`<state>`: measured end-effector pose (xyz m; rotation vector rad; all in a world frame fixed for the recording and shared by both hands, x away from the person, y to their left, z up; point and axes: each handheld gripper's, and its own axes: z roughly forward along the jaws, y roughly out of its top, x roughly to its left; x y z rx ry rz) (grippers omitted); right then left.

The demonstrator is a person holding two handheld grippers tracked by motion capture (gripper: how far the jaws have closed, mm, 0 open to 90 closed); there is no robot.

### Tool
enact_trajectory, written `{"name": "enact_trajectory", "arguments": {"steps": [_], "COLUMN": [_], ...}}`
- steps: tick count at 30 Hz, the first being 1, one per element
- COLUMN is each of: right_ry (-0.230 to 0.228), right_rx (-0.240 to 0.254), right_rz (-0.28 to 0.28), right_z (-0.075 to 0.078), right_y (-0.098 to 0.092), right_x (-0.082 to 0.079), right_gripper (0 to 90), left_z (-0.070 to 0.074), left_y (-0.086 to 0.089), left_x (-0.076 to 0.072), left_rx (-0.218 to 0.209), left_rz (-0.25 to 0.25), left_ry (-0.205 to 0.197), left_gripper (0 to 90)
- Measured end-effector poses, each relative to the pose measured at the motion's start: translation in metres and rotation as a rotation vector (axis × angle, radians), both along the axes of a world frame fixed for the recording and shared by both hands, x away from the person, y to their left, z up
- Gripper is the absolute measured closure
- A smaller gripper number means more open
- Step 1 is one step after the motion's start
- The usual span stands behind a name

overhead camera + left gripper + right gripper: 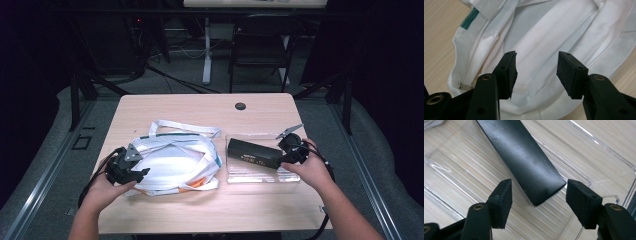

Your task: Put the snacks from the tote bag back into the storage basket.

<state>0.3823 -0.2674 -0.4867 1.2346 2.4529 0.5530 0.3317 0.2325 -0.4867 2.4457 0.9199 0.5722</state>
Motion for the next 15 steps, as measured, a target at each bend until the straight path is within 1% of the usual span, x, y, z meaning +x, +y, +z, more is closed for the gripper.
{"name": "enact_trajectory", "arguments": {"steps": [2, 3, 4, 5, 6, 9, 10, 11, 13, 14, 15], "right_ry": [0.008, 0.014, 0.020, 0.019, 0.021, 0.026, 0.027, 0.038, 0.045, 0.043, 0.044], "right_rx": [0.008, 0.022, 0.018, 0.031, 0.028, 0.038, 0.031, 0.038, 0.041, 0.044, 0.044], "right_rz": [-0.011, -0.016, -0.019, -0.025, -0.029, -0.036, -0.037, -0.042, -0.051, -0.058, -0.063], "right_z": [-0.002, -0.003, -0.004, -0.005, -0.006, -0.009, -0.009, -0.010, -0.011, -0.012, -0.013], "right_y": [-0.002, -0.003, -0.005, -0.005, -0.006, -0.008, -0.008, -0.008, -0.008, -0.007, -0.007], "right_x": [0.000, -0.001, -0.001, -0.001, -0.002, -0.002, -0.002, -0.002, -0.001, -0.001, -0.001], "right_gripper": [37.8, 37.8, 38.2, 39.1, 40.5, 43.3, 43.8, 44.3, 44.3, 44.3, 44.3], "left_z": [0.000, 0.000, 0.000, -0.001, -0.001, -0.001, -0.002, -0.002, -0.002, -0.002, -0.003], "left_y": [0.000, 0.000, 0.000, 0.000, 0.000, 0.000, 0.000, 0.000, 0.000, 0.001, 0.001], "left_x": [0.000, 0.000, 0.000, 0.000, 0.000, 0.000, 0.000, 0.000, 0.001, 0.001, 0.001], "left_rx": [0.001, 0.003, 0.005, 0.003, 0.003, 0.003, 0.003, 0.004, 0.003, 0.004, 0.005], "left_rz": [0.000, -0.002, -0.002, -0.001, 0.000, 0.001, 0.001, 0.002, 0.004, 0.000, 0.005], "left_ry": [0.001, 0.008, 0.009, 0.010, 0.010, 0.010, 0.011, 0.007, 0.006, 0.011, 0.006], "left_gripper": [49.9, 49.9, 49.8, 49.7, 49.6, 49.6, 49.5, 49.5, 49.5, 49.5, 49.5]}}
